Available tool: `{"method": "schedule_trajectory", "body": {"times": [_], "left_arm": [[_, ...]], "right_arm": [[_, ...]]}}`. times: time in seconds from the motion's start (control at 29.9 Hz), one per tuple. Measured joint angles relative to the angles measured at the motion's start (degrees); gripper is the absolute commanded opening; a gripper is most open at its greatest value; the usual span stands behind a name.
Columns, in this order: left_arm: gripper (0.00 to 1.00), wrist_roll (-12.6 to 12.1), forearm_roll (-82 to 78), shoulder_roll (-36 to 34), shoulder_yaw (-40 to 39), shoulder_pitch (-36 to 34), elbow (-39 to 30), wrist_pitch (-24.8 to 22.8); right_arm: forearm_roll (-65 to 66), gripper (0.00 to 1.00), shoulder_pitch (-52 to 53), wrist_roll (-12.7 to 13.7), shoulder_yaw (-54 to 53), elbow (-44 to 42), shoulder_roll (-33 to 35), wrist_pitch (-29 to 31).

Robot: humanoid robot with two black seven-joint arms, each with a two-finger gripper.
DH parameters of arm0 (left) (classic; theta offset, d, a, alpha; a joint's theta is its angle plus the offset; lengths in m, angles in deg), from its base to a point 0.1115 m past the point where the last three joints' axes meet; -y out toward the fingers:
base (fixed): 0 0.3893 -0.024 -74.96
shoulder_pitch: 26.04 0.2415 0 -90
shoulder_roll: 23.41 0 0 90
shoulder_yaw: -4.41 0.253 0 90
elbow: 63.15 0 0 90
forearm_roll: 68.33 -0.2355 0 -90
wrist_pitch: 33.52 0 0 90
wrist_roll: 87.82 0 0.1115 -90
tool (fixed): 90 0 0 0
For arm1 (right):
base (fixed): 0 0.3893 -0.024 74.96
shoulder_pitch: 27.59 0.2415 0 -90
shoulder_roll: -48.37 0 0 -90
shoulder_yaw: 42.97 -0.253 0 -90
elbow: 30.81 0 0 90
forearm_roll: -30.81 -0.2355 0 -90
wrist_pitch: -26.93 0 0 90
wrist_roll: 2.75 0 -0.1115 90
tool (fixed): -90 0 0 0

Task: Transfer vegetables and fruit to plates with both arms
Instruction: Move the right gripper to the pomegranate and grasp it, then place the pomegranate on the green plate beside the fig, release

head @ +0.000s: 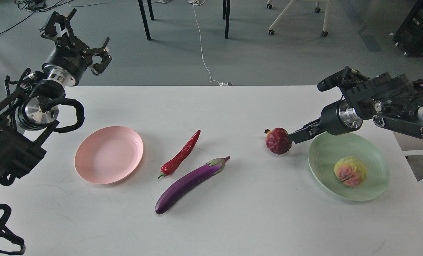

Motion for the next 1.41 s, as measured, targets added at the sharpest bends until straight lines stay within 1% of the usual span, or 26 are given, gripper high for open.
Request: {"method": "schedule_trajectory", "body": {"times": [0.23,0.3,0.4,0.5,0.64,0.67,0.7,0.8,0.87,0.97,1.14,1.27,1.41], "left_arm": [[0.98,0.0,0.0,0.3,-0.7,-0.1,0.4,0.2],[0.98,0.0,0.0,0.3,-0.8,-0.1,0.4,0.2],[0.98,0.0,0.0,0.2,-0.8,-0.1,0.4,0.2],[0.98,0.0,0.0,0.1,-0.9,-0.1,0.5,0.2],[0.98,0.1,0.0,0.1,-0.9,-0.1,0.6,0.3],[0.98,0.1,0.0,0.1,-0.9,0.0,0.6,0.4],[0.98,0.1,0.0,0.1,-0.9,0.0,0.6,0.4],[0.98,0.1,0.0,0.0,-0.9,0.0,0.6,0.5],[0.98,0.1,0.0,-0.1,-0.9,0.0,0.6,0.5],[0.98,0.1,0.0,-0.3,-0.9,0.0,0.6,0.5],[0.98,0.1,0.1,-0.8,-0.9,0.0,0.6,0.5],[0.98,0.1,0.1,-0.8,-0.9,0.0,0.6,0.3],[0.98,0.1,0.1,-0.4,-0.9,0.0,0.6,0.4]], "right_arm": [[-0.1,0.92,-1.9,0.0,0.2,-4.1,-4.4,-0.3],[-0.1,0.88,-3.2,0.1,0.2,-5.5,-5.8,-0.4],[-0.1,0.86,-5.4,-0.1,0.2,-7.6,-8.2,-1.5],[-0.1,0.77,-7.2,-0.3,0.2,-10.3,-10.3,-3.7],[-0.1,0.57,-8.1,-0.3,0.2,-12.3,-11.6,-4.6],[-0.1,0.50,-8.2,-0.3,0.2,-12.3,-11.7,-4.6],[-0.1,0.46,-8.2,-0.3,0.2,-12.3,-11.6,-4.6],[-0.1,0.44,-8.0,-0.3,0.2,-11.9,-11.2,-4.6],[-0.2,0.44,-7.2,-0.3,0.1,-11.3,-10.2,-4.6],[-0.6,0.44,-3.7,-0.3,-0.2,-9.2,-6.7,-4.6],[1.2,0.45,-0.2,0.1,1.1,-2.8,2.9,-4.1],[4.5,0.45,-0.5,0.0,3.2,1.4,10.6,-4.0],[6.0,0.47,-2.2,-0.1,3.8,3.0,15.9,-4.1]]}}
